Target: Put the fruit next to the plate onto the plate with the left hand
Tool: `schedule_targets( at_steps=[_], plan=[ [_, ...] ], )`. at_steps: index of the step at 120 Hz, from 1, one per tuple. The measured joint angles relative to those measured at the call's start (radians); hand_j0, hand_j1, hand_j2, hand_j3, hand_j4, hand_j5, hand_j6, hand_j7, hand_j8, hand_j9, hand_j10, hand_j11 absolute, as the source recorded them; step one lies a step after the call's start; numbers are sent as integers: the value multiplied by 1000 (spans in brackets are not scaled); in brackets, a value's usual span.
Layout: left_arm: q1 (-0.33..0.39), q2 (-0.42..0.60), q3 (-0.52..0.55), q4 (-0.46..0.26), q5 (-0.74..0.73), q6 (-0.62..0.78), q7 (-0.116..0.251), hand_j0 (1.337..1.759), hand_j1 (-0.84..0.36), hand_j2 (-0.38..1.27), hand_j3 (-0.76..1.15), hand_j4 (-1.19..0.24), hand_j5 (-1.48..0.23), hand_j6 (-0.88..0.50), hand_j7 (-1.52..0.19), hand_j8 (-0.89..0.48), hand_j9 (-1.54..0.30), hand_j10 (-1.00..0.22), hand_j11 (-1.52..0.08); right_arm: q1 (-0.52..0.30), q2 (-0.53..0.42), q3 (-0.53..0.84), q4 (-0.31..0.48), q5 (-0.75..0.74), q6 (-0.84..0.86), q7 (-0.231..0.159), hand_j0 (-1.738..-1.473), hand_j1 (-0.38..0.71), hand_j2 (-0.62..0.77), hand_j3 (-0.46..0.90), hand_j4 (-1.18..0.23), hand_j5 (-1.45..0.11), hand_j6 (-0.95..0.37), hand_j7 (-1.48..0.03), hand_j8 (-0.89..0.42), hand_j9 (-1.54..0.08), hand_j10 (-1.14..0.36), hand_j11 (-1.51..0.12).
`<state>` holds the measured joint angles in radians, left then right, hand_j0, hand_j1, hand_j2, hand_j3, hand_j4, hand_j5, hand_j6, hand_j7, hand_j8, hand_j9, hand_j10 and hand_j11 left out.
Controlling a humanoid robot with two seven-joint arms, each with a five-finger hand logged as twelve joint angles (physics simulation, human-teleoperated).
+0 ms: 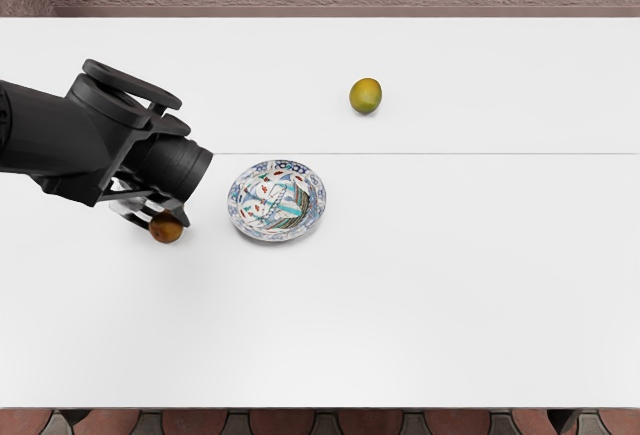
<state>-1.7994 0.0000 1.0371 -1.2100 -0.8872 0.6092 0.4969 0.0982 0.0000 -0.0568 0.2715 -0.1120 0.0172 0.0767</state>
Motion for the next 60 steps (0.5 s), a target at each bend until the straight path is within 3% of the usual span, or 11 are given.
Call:
schedule_targets(
  at_steps=[16, 34, 60],
  plan=[
    [4, 0, 0, 0, 2, 0, 0, 1656, -340, 252, 0, -561, -773, -478, -776, -548, -779, -592, -778, 0, 0, 0, 0, 0, 0, 0, -1658, -331, -3, 0, -15, -19, -15, -20, -15, -20, -15, -20],
    [24, 0, -1, 7, 17, -2, -3, 1653, -229, 231, 0, -649, -779, -491, -821, -546, -851, -595, -790, 0, 0, 0, 0, 0, 1, 0, -1658, -331, -3, 0, -15, -20, -15, -20, -15, -20, -15, -20],
    [25, 0, -1, 11, 6, 1, 0, 1655, -267, 264, 0, -656, -808, -501, -811, -553, -841, -623, -816, 0, 0, 0, 0, 0, 0, 0, -1658, -331, -3, 0, -15, -19, -15, -19, -15, -19, -15, -19]
  ],
)
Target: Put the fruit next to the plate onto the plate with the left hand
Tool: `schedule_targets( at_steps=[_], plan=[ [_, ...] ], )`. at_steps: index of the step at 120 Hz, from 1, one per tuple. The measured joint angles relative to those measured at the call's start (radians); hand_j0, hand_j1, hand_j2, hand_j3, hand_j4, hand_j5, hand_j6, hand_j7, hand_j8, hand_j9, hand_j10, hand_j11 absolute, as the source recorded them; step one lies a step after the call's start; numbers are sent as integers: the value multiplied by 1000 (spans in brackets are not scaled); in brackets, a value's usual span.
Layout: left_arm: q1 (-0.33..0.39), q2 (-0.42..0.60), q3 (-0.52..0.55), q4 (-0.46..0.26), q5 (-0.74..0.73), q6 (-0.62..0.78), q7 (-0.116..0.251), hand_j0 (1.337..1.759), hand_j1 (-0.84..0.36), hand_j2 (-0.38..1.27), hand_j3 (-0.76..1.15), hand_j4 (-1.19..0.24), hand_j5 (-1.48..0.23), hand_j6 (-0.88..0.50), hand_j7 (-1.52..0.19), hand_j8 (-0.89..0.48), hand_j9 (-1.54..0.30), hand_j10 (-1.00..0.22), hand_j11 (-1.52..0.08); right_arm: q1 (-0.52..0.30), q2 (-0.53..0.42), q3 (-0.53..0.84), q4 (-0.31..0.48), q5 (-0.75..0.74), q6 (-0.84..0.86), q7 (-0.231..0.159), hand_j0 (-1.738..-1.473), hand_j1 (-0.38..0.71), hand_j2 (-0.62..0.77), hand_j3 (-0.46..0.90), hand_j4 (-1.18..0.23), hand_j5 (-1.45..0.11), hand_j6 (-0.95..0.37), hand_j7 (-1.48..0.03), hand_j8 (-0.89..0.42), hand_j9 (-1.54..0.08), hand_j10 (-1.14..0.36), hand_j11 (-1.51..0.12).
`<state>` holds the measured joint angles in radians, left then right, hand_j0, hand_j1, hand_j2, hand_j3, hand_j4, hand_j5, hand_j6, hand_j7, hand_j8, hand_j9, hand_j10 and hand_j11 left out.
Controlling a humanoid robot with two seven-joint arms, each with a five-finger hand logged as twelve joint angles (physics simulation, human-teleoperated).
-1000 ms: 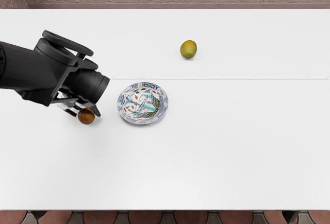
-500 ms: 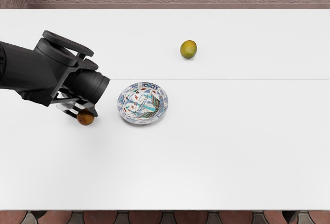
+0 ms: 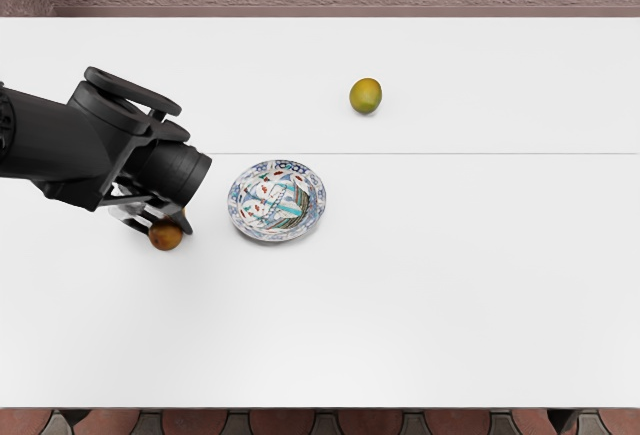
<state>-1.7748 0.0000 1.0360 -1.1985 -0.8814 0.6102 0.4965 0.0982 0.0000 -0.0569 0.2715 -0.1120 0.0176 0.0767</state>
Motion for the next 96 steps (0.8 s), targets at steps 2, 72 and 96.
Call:
schedule_targets(
  at_steps=[2, 72, 96],
  plan=[
    [0, 0, 0, 0, 0, 0, 0, 1655, -271, 268, 0, -652, -812, -501, -811, -552, -841, -626, -819, 0, 0, 0, 0, 0, 0, 0, -1658, -331, -3, 0, -15, -19, -15, -19, -15, -19, -15, -19],
    [-29, 3, -11, -18, -2, 0, 0, 1656, -346, 303, 0, -658, -893, -549, -859, -590, -869, -653, -889, 0, 0, 0, 0, 0, 0, 0, -1658, -331, -3, 0, -15, -19, -15, -20, -15, -19, -15, -19],
    [-47, 3, -20, -28, -2, 0, 0, 1657, -368, 358, 0, -673, -899, -573, -883, -595, -884, -646, -890, 0, 0, 0, 0, 0, 0, 0, -1658, -331, -3, 0, -15, -19, -15, -19, -15, -19, -15, -19]
  ],
)
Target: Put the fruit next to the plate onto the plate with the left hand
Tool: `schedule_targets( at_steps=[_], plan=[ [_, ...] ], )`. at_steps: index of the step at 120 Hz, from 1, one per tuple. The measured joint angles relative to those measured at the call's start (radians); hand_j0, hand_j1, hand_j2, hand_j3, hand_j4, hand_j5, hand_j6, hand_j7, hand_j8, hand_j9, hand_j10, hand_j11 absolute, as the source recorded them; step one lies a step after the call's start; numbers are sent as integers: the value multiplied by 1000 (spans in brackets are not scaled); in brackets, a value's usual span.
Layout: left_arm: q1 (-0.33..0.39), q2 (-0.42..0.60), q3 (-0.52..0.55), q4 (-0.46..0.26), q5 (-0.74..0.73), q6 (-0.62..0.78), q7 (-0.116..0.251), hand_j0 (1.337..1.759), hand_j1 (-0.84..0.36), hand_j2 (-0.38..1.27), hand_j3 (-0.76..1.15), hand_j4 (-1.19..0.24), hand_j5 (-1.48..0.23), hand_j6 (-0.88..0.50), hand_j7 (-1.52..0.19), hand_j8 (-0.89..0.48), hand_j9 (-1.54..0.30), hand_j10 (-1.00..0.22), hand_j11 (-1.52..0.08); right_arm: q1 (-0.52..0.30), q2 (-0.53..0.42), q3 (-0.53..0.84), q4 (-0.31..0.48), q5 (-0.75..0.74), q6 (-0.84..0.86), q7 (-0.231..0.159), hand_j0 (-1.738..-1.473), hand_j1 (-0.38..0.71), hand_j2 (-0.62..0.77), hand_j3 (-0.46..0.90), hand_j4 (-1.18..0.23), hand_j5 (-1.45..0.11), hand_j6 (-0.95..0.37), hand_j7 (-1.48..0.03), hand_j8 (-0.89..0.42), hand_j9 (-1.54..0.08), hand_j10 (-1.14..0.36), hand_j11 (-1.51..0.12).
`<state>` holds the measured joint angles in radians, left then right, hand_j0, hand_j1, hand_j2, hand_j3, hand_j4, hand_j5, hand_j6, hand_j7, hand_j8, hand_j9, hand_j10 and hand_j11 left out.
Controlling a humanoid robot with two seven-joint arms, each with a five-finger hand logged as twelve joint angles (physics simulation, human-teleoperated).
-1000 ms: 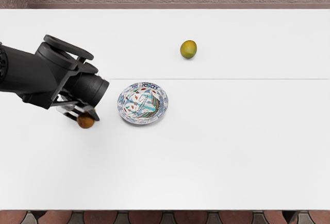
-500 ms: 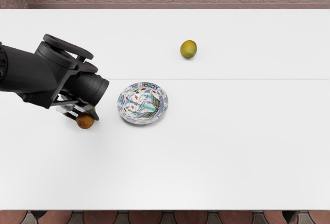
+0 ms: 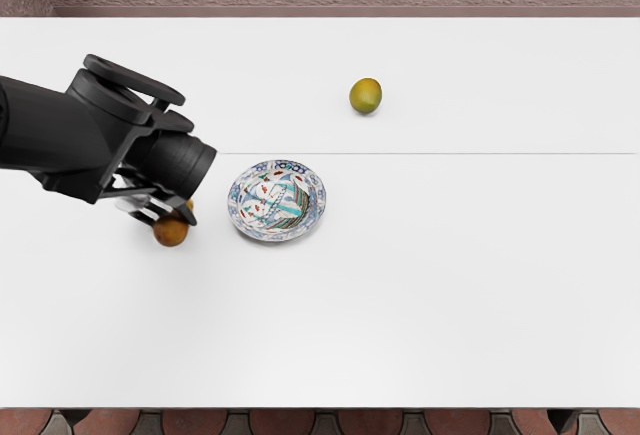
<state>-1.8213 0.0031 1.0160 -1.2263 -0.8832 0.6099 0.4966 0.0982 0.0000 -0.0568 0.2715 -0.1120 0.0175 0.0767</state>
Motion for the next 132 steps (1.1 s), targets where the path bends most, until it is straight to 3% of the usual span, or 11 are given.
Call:
schedule_targets(
  at_steps=[39, 132],
  plan=[
    [-24, 0, -4, -12, -2, 1, 0, 1658, -385, 433, 0, -682, -905, -605, -899, -598, -895, -632, -893, 0, 0, 0, 0, 0, 0, 0, -1658, -331, -3, 0, -15, -19, -15, -19, -15, -19, -15, -19],
    [-53, 23, -50, -26, -1, 1, -1, 1658, -395, 392, 0, -686, -903, -637, -903, -623, -898, -623, -895, 0, 0, 0, 0, 0, 0, 0, -1658, -331, -3, 0, -15, -19, -15, -19, -15, -19, -15, -19]
  ],
)
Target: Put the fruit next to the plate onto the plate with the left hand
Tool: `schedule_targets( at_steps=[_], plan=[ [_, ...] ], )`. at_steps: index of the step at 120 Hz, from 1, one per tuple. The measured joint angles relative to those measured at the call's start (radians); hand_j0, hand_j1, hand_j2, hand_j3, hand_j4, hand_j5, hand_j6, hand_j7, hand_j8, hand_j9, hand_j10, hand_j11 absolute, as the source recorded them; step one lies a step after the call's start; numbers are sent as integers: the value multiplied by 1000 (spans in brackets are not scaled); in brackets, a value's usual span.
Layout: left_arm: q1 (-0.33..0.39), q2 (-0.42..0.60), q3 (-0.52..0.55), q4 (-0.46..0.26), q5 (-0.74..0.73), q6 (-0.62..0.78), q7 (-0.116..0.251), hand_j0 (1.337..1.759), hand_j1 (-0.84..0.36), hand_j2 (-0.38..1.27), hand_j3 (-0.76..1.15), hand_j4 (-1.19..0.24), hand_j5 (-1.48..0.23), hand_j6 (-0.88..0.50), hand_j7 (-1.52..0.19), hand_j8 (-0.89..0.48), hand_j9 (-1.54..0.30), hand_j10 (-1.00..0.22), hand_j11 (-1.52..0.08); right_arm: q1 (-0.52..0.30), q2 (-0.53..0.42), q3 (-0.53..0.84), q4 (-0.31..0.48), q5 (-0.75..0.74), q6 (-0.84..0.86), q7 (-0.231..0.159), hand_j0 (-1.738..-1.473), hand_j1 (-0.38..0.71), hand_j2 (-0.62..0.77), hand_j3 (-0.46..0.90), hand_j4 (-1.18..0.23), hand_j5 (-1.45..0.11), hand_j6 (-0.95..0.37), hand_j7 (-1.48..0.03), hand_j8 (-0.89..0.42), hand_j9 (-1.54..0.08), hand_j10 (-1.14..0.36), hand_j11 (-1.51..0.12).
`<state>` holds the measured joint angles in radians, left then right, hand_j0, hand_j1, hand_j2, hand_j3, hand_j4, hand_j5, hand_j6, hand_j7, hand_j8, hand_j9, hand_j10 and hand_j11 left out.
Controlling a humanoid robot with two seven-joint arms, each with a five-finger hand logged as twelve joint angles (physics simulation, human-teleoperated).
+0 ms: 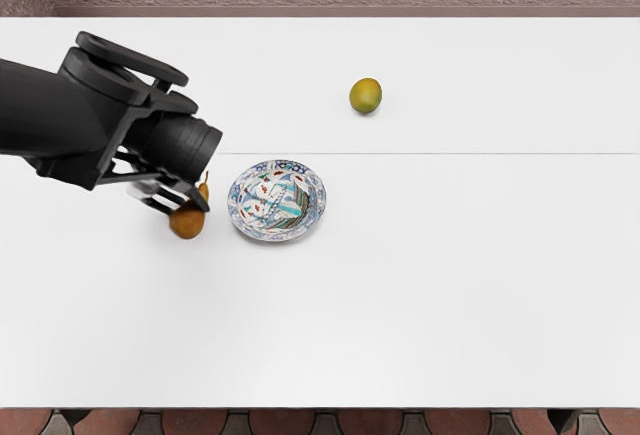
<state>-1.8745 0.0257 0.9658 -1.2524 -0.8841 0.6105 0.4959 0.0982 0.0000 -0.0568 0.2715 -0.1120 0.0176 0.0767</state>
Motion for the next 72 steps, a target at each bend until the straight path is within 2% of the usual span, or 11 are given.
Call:
schedule_targets(
  at_steps=[25, 44, 72],
  plan=[
    [0, 0, -17, 1, 0, 0, 1, 1658, -401, 364, 0, -688, -904, -650, -906, -613, -899, -660, -898, 0, 0, 0, 0, 0, 0, 0, -1658, -331, -3, 0, -15, -19, -15, -19, -15, -19, -15, -19],
    [-6, 0, -23, 1, 0, 0, 7, 1658, -455, 508, 0, -755, -989, -685, -990, -691, -985, -743, -984, 0, 0, 0, 0, 0, 0, 0, -1658, -331, -3, 0, -15, -19, -15, -19, -15, -19, -15, -19],
    [-5, 1, -24, 1, 1, -1, 6, 1655, -424, 432, 0, -781, -1042, -676, -1046, -758, -1048, -774, -1053, 0, 0, 0, 0, 0, 0, 0, -1658, -331, -3, 0, -15, -19, -15, -19, -15, -19, -15, -19]
  ],
)
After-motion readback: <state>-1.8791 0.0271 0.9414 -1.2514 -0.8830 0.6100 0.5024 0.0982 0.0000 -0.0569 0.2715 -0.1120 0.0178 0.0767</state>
